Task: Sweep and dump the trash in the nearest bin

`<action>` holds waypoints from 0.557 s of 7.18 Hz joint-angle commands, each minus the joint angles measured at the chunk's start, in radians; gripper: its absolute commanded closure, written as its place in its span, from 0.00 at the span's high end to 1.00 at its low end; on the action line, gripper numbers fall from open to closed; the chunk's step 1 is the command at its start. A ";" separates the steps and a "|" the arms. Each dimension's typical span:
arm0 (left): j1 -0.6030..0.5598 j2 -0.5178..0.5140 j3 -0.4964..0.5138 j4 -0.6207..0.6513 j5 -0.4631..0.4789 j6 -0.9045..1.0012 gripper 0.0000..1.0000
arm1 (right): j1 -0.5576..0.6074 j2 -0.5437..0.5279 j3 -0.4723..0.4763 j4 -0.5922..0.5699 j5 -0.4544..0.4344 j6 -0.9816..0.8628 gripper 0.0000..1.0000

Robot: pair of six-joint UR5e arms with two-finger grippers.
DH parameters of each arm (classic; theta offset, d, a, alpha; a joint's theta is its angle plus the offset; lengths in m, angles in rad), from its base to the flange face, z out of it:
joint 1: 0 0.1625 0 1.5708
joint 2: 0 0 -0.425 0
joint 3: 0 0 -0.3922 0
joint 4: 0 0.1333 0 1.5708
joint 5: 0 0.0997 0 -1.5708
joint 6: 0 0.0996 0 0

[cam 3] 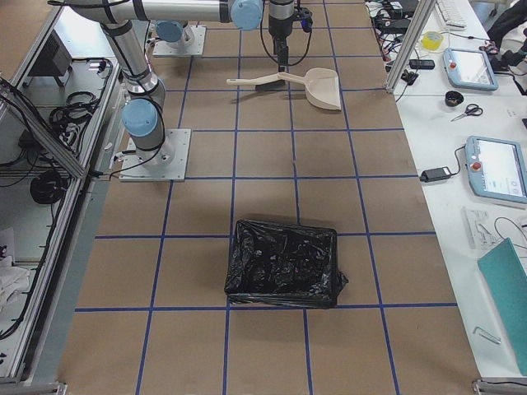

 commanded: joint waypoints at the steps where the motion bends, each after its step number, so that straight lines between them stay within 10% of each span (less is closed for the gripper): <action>1: -0.001 0.024 -0.021 -0.001 -0.026 0.002 1.00 | 0.000 -0.001 0.000 0.000 0.002 -0.002 1.00; 4: 0.010 0.024 -0.021 0.002 -0.023 0.002 1.00 | 0.000 -0.001 0.002 -0.002 0.002 0.000 1.00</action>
